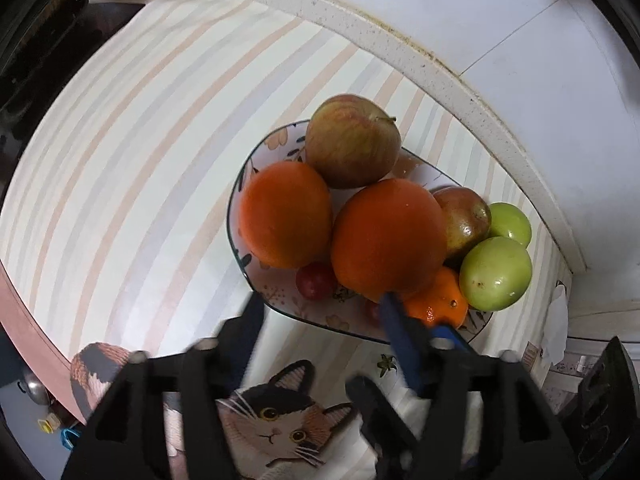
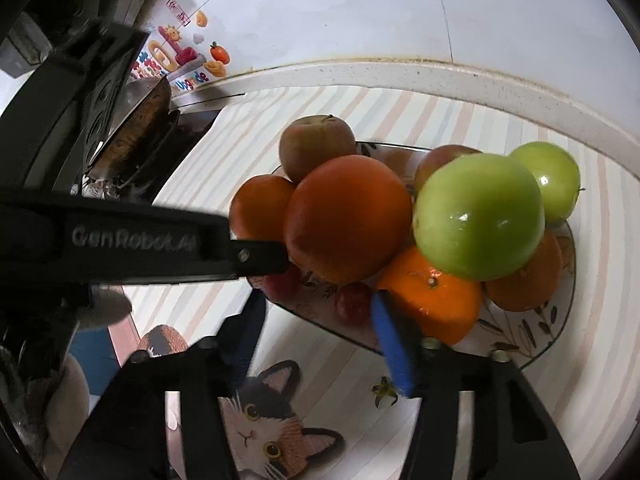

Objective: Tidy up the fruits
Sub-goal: 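Carry both cherry tomatoes to the plate and lower them among the fruit, then open both tools and lift them away from the plate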

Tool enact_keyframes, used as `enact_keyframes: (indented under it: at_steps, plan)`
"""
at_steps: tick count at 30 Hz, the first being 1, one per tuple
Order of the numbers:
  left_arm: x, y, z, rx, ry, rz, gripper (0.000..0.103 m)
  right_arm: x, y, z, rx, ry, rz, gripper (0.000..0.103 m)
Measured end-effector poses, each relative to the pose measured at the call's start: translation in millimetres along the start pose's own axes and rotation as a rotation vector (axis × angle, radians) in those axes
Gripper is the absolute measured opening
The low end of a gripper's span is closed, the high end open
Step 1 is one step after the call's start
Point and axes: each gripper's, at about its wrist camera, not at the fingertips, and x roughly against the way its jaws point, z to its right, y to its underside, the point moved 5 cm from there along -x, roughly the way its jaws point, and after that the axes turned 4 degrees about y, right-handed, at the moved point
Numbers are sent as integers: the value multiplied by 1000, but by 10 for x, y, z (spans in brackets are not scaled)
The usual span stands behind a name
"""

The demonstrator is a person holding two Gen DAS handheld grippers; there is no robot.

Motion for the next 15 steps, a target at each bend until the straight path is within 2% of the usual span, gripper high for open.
enact_keyframes:
  at_steps: [2,4,6,8,9,15]
  plan:
    - [69,12,-30,-7,-10,15,75,82,10,-9,-12,6,0,83]
    - [127,41,-46,-20,-25,24,83,176,25,6,-29,12,-1,84]
    - [203,99,-75,-34,-52,39,87,281,80,65,-50,32,-10,91]
    - [288,175,-98,-54,-82,66,89,383,140,158,-70,75,-17,93]
    - [343,224,-107,-69,-104,85,95,435,165,208,-76,99,-14,93]
    - [592,516,-62,-129,-157,142,97,839,258,506,-138,221,18,96]
